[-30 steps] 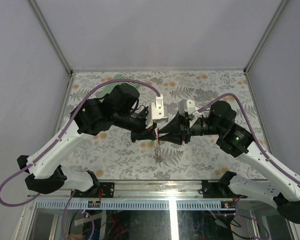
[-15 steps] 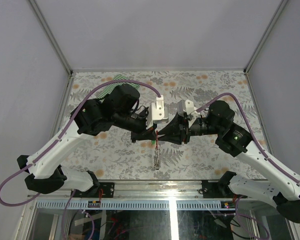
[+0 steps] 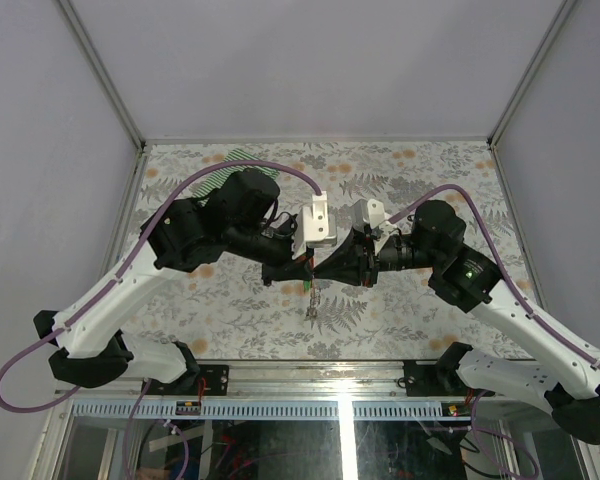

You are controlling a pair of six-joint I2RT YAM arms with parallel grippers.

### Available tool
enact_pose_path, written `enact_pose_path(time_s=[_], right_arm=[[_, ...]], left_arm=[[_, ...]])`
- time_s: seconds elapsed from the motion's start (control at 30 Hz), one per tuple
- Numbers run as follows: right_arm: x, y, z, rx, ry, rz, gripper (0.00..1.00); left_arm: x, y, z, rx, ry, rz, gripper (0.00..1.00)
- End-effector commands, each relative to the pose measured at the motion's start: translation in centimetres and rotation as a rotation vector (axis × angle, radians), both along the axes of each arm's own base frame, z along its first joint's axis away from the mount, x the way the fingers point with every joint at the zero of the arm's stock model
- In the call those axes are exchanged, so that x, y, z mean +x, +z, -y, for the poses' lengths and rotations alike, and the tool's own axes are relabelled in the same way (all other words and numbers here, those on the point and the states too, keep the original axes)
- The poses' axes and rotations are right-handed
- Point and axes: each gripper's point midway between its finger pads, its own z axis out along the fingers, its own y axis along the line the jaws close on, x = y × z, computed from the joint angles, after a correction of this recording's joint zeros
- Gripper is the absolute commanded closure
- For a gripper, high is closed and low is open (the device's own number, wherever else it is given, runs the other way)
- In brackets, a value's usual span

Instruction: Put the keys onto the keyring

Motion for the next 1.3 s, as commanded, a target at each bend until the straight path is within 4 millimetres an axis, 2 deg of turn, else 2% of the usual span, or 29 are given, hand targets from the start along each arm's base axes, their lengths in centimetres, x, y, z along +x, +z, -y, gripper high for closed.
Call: enact_pose_path(time_s=[0.0,0.1,0.13,0.27,0.33,0.5,0.57,0.83,0.93,1.17,1.27], right_arm=[[0.1,0.5,-0.2,0.018,0.003,0.015,0.86],[0.2,0.5,-0.2,0.019,-0.001,0.016,0.99],[0.2,0.6,-0.1,0.020,-0.005,0.018,1.00],[0.0,1.5,0.1,0.049,-0.016,0.029,1.00],[-0.2,2.7,0.3,0.102,-0.022,0.037,1.00],[-0.9,5.2,0.6,0.209,-0.017,0.035,1.00],[-1.1,5.9,0.7,0.233,-0.015,0.044,1.00],[-1.5,6.9,1.1,0.254,-0.009,0.063,1.00],[-1.5,7.0,1.1,0.255,-0.009,0.063,1.00],[-1.5,7.1,1.3,0.259,-0.021,0.072,1.00],[-1.5,7.2,1.4,0.260,-0.024,0.074,1.00]], left_arm=[[-0.2,2.7,0.0,-0.084,-0.010,0.070,1.00],[-0.2,2.9,0.0,-0.093,-0.009,0.075,1.00],[-0.2,3.0,-0.1,-0.098,-0.007,0.078,1.00],[-0.4,3.2,-0.1,-0.123,-0.008,0.088,1.00],[-0.5,3.5,-0.1,-0.148,-0.013,0.099,0.99],[-1.2,4.2,0.1,-0.231,-0.034,0.114,0.79],[-1.5,4.5,0.1,-0.265,-0.040,0.118,0.76],[-1.6,4.6,0.1,-0.305,-0.035,0.137,0.73],[-1.5,4.5,0.1,-0.302,-0.037,0.142,0.76],[-1.0,4.1,0.3,-0.289,-0.029,0.153,0.98],[-0.9,4.2,0.1,-0.288,-0.022,0.161,1.00]])
